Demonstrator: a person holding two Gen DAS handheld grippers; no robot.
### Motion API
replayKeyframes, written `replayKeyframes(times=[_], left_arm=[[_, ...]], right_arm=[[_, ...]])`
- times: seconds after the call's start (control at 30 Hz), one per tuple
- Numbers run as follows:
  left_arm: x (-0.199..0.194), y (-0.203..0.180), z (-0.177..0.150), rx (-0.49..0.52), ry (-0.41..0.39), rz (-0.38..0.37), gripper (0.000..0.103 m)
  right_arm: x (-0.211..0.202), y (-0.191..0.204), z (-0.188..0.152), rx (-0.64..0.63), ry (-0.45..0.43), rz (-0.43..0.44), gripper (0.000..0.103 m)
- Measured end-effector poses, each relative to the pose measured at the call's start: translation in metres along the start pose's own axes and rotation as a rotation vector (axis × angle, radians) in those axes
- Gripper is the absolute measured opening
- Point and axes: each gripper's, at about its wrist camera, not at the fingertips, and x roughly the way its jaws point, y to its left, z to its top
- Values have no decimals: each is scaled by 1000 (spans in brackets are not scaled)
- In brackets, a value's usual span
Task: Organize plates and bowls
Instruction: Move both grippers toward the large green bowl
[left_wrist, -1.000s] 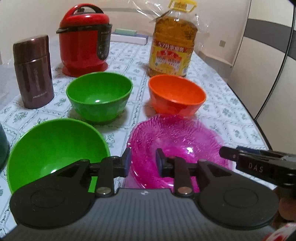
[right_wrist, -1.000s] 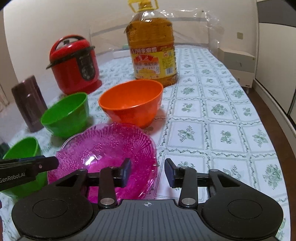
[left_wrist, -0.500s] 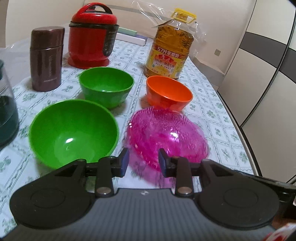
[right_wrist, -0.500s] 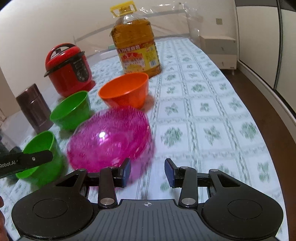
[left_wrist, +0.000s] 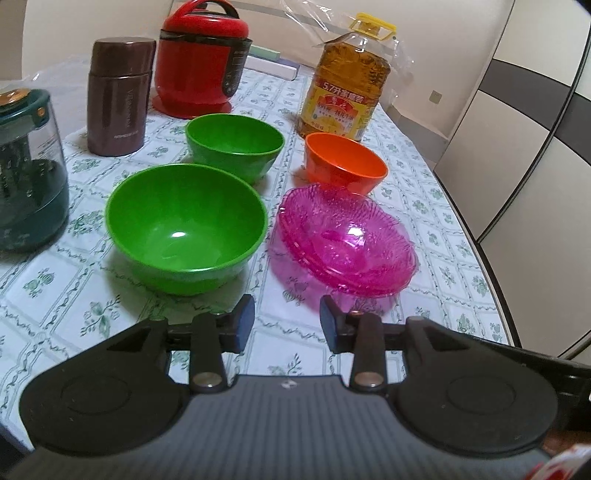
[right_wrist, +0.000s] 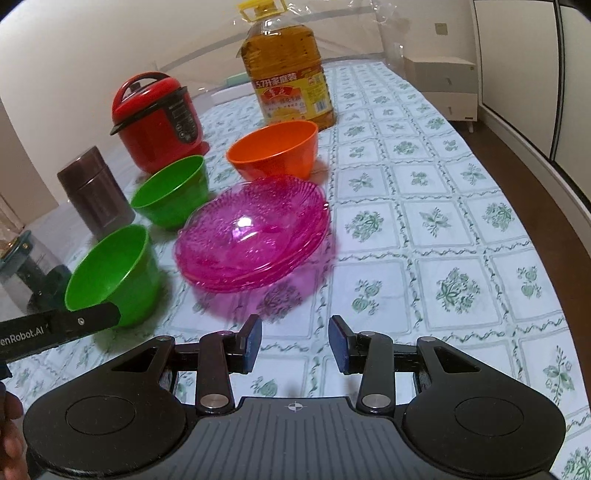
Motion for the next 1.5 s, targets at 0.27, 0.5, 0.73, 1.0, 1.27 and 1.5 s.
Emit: replayKeyframes(times=[0.27, 0.5, 0.73, 1.0, 1.27, 1.5], left_arm=[[-11, 16, -4, -19, 1, 33, 38], [-13, 28, -5, -38, 7, 52, 38], [-15, 35, -6, -48, 6, 66, 38], [-17, 48, -4, -67, -1, 79, 42], [-19, 62, 1, -86, -10, 101, 46], [-22, 75, 5, -95, -22, 116, 46]], right_arm=[[-1, 20, -3, -25, 4, 31, 41], [5, 33, -4, -46, 19, 50, 41], [10, 43, -5, -60, 29, 59, 41], [17, 53, -5, -80, 38, 70, 41], [24, 66, -3, -101, 41, 86, 41], [29, 80, 1, -120, 40, 107, 41]])
